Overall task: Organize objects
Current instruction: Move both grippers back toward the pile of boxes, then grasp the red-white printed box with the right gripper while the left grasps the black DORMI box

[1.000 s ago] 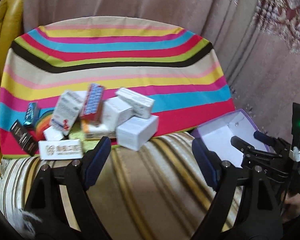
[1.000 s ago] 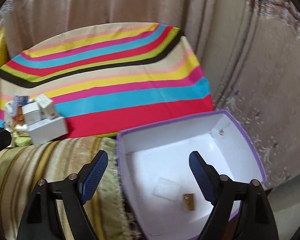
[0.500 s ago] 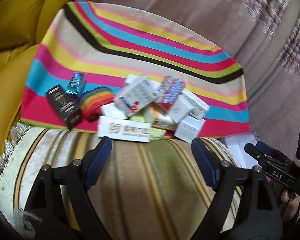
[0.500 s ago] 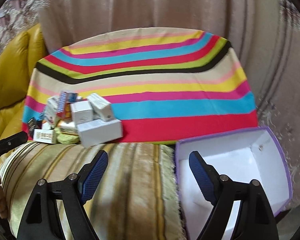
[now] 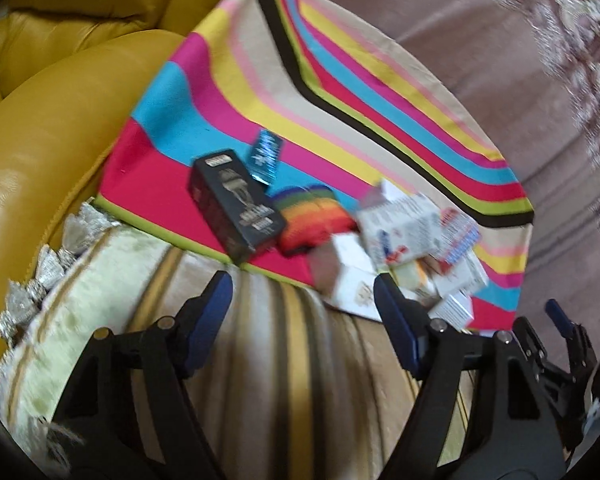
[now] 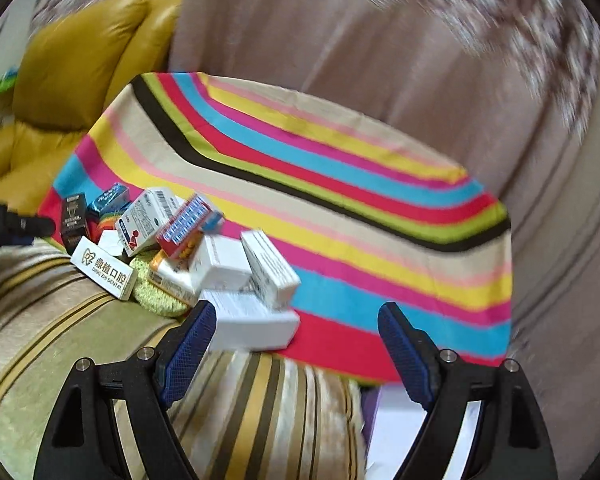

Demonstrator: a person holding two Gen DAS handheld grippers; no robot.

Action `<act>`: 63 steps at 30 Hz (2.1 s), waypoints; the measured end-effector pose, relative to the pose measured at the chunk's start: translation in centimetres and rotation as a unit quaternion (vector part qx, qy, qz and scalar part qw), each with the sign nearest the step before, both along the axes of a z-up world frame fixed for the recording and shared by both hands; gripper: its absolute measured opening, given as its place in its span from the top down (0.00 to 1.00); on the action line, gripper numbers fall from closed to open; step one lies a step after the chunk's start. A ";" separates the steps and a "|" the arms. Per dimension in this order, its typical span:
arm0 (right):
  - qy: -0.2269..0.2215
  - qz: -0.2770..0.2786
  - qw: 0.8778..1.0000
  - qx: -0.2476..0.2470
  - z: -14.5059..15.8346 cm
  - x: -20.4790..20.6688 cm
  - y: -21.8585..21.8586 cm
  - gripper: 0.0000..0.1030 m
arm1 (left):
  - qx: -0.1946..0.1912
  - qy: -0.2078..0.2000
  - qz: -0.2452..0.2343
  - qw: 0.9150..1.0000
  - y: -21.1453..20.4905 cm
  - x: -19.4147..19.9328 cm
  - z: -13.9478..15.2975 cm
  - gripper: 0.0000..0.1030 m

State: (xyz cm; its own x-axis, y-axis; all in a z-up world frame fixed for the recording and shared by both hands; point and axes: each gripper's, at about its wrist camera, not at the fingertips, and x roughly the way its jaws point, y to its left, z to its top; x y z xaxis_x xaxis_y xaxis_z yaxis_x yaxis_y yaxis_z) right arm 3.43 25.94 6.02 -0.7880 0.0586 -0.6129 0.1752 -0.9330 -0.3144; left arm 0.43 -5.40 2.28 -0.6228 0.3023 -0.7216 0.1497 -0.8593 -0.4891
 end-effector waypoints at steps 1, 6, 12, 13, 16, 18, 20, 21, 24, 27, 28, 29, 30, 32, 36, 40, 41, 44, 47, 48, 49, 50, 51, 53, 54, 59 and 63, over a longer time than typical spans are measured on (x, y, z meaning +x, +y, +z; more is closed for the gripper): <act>0.006 0.011 1.000 0.012 0.0 -0.3 -0.6 0.18 | -0.001 -0.003 0.005 1.000 -0.3 -0.4 -0.2 0.26; 0.031 0.064 0.995 0.073 -0.5 -1.6 -3.9 0.18 | -0.011 -0.020 0.033 0.999 -1.2 -2.3 -0.8 0.26; 0.069 0.107 0.980 0.153 -1.4 -2.8 -7.5 0.18 | -0.028 -0.035 0.053 0.998 -1.4 -3.9 -1.5 0.26; 0.074 0.114 0.977 0.165 -1.6 -2.9 -8.0 0.18 | -0.028 -0.036 0.054 0.998 -1.4 -4.0 -1.6 0.26; 0.085 0.139 0.969 0.186 -2.1 -2.9 -9.3 0.15 | -0.031 -0.040 0.058 0.997 -1.4 -4.1 -1.8 0.24; 0.077 0.157 0.966 0.189 -2.5 -3.1 -9.9 0.13 | -0.034 -0.042 0.060 0.997 -1.4 -4.0 -1.9 0.23; 0.066 0.168 0.965 0.188 -3.1 -3.4 -10.1 0.13 | -0.038 -0.044 0.064 0.996 -1.4 -4.0 -1.9 0.22; 0.063 0.171 0.965 0.191 -3.4 -3.7 -10.2 0.13 | -0.040 -0.044 0.064 0.996 -1.4 -4.2 -1.9 0.22; 0.051 0.182 0.962 0.195 -4.2 -4.4 -10.6 0.13 | -0.041 -0.048 0.067 0.996 -1.5 -4.4 -2.0 0.21; 0.049 0.190 0.959 0.205 -4.6 -5.0 -11.0 0.13 | -0.038 -0.051 0.074 0.995 -1.8 -4.7 -2.1 0.21; 0.046 0.194 0.958 0.206 -4.7 -5.1 -11.1 0.13 | -0.038 -0.052 0.076 0.995 -1.9 -4.8 -2.1 0.20; 0.044 0.198 0.957 0.209 -4.9 -5.4 -11.2 0.13 | -0.038 -0.053 0.077 0.995 -1.9 -5.0 -2.1 0.20; 0.042 0.199 0.956 0.212 -5.1 -5.5 -11.4 0.13 | -0.039 -0.055 0.079 0.995 -1.9 -5.3 -2.2 0.20; 0.039 0.205 0.954 0.216 -5.3 -5.8 -11.5 0.13 | -0.039 -0.060 0.082 0.994 -1.9 -5.7 -2.3 0.20; 0.037 0.211 0.951 0.222 -5.6 -6.3 -11.8 0.13 | -0.049 -0.073 0.089 0.992 -1.8 -6.6 -2.5 0.20; 0.028 0.217 0.950 0.225 -5.9 -6.9 -11.9 0.13 | -0.056 -0.093 0.098 0.989 -1.9 -7.3 -3.0 0.20; 0.026 0.217 0.950 0.224 -6.0 -7.0 -11.9 0.13 | -0.058 -0.094 0.100 0.989 -2.0 -7.4 -3.0 0.20; 0.020 0.220 0.950 0.221 -6.2 -7.2 -11.9 0.14 | -0.072 -0.101 0.100 0.987 -1.6 -7.7 -3.2 0.20; 0.013 0.223 0.950 0.217 -6.4 -7.3 -11.9 0.20 | -0.085 -0.109 0.094 0.986 -1.1 -8.0 -3.4 0.34; 0.008 0.223 0.951 0.213 -6.5 -7.4 -11.9 0.24 | -0.083 -0.111 0.092 0.986 -1.1 -8.0 -3.6 0.36; 0.003 0.223 0.952 0.209 -6.5 -7.4 -11.8 0.29 | -0.080 -0.109 0.091 0.987 -1.0 -7.9 -3.7 0.37; -0.001 0.222 0.953 0.205 -6.5 -7.4 -11.7 0.30 | -0.078 -0.108 0.090 0.987 -1.0 -7.8 -3.7 0.40; -0.003 0.221 0.955 0.200 -6.5 -7.4 -11.6 0.31 | -0.078 -0.106 0.089 0.987 -1.0 -7.8 -3.6 0.40; -0.004 0.218 0.957 0.191 -6.3 -7.5 -11.5 0.37 | -0.078 -0.104 0.088 0.988 -0.8 -8.0 -3.6 0.45; -0.004 0.214 0.959 0.185 -6.1 -7.6 -11.4 0.43 | -0.076 -0.101 0.090 0.988 -0.8 -7.9 -3.6 0.47; -0.019 0.207 0.970 0.127 -4.9 -7.8 -10.4 0.43 | -0.067 -0.094 0.094 0.989 -1.0 -7.5 -3.4 0.53; -0.028 0.201 0.975 0.090 -4.3 -7.7 -9.7 0.43 | -0.060 -0.085 0.098 0.990 -1.4 -7.3 -3.3 0.56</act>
